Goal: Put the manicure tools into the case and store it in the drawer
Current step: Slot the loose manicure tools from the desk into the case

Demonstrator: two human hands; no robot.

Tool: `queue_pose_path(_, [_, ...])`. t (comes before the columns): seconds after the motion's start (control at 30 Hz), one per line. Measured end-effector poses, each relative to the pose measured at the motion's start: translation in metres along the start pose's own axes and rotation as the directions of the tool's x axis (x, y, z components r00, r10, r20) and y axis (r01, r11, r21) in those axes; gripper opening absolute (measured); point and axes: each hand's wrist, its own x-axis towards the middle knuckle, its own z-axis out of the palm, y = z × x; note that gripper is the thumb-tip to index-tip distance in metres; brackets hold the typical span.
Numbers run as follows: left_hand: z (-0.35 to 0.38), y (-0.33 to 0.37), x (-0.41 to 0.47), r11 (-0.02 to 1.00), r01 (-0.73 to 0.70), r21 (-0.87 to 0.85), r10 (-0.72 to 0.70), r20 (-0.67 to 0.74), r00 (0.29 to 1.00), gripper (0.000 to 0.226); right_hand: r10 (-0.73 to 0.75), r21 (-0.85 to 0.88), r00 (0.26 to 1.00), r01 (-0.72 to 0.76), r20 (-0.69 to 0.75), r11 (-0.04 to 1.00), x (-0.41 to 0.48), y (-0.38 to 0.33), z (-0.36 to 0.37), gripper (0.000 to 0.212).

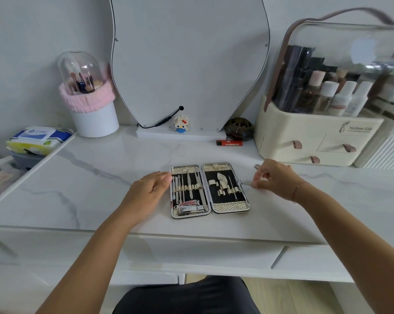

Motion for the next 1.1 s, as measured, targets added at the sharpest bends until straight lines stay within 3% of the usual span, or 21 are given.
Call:
queue_pose_path(0.83, [0.001,-0.001,0.0,1.0,0.016,-0.008,-0.016,-0.006,1.0,0.051,-0.03,0.115,1.0,0.03,-0.003,0.993,-0.013,-0.006,-0.003,0.01])
queue_pose_path(1.1, [0.001,-0.001,0.0,1.0,0.018,-0.016,-0.018,0.002,1.0,0.049,-0.011,0.19,0.998,-0.001,0.063,0.982,-0.019,-0.005,-0.004,0.01])
